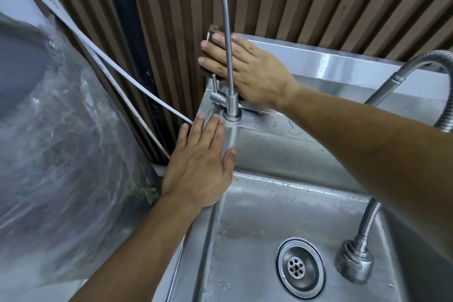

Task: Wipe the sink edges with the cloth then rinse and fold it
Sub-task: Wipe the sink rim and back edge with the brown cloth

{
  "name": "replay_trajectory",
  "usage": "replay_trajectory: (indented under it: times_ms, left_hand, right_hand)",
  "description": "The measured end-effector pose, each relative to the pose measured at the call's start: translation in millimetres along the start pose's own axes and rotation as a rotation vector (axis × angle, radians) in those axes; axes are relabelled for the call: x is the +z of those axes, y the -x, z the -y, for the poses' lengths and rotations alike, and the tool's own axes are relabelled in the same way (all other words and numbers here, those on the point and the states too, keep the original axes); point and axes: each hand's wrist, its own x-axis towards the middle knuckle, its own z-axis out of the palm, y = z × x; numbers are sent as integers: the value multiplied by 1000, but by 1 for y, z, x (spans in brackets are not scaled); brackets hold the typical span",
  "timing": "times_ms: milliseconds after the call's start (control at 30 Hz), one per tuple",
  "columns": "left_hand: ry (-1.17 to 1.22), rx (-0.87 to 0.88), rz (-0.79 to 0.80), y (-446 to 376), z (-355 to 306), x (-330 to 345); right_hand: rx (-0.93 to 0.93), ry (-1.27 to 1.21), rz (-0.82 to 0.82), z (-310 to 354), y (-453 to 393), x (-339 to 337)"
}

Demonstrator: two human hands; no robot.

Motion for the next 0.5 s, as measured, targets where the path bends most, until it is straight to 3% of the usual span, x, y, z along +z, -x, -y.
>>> replay_trajectory:
  times_ms: [100,267,333,400,500]
  left_hand:
    - [10,5,-2,-2,2,2]
    - [-7,10,-11,1,1,0]
    - [-9,11,-7,2,1,-1]
    - [-19,7,-5,0,0,-1]
    - [-25,3,-2,-1,-1,-1]
  right_hand:
    - [160,-33,-8,7,11,-2]
    - [982,-248,-58,42,86,-15]
    - [1150,-290,-78,49,82,-15]
    - [1113,-302,-104,51,59,-15]
    - [628,-246,-93,51,29,-4]
